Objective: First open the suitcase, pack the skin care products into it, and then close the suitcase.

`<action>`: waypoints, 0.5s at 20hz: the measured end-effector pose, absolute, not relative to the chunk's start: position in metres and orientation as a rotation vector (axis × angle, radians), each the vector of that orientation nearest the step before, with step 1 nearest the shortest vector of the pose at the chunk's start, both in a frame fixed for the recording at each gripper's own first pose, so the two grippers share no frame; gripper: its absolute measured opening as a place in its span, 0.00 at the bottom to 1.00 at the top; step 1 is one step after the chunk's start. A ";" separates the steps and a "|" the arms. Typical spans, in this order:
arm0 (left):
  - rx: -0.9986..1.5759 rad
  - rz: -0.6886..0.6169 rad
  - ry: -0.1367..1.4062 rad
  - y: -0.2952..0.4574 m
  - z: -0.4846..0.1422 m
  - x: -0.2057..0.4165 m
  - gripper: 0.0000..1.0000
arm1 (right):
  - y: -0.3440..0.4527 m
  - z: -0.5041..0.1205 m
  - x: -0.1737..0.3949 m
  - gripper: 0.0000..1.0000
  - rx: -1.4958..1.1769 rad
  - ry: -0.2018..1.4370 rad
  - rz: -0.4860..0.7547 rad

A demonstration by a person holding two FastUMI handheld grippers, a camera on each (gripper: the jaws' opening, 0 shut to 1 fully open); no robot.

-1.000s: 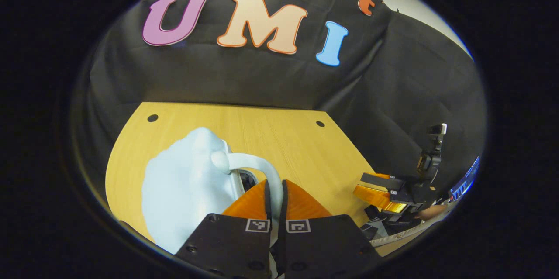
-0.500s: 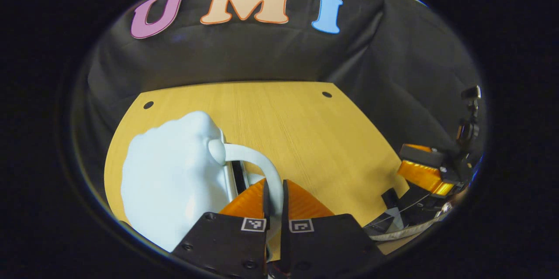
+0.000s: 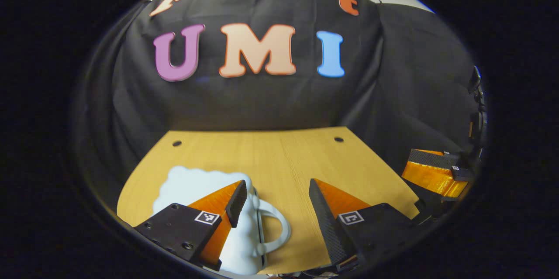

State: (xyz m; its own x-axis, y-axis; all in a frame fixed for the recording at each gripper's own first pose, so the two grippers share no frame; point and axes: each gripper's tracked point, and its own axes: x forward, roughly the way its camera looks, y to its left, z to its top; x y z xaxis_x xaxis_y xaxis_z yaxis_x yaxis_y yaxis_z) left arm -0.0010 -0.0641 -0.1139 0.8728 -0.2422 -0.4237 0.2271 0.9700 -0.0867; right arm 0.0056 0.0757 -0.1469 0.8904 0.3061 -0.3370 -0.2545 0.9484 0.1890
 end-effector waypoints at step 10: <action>-0.020 -0.211 0.201 -0.030 -0.027 -0.001 0.84 | 0.135 -0.038 0.011 0.97 0.059 0.072 0.196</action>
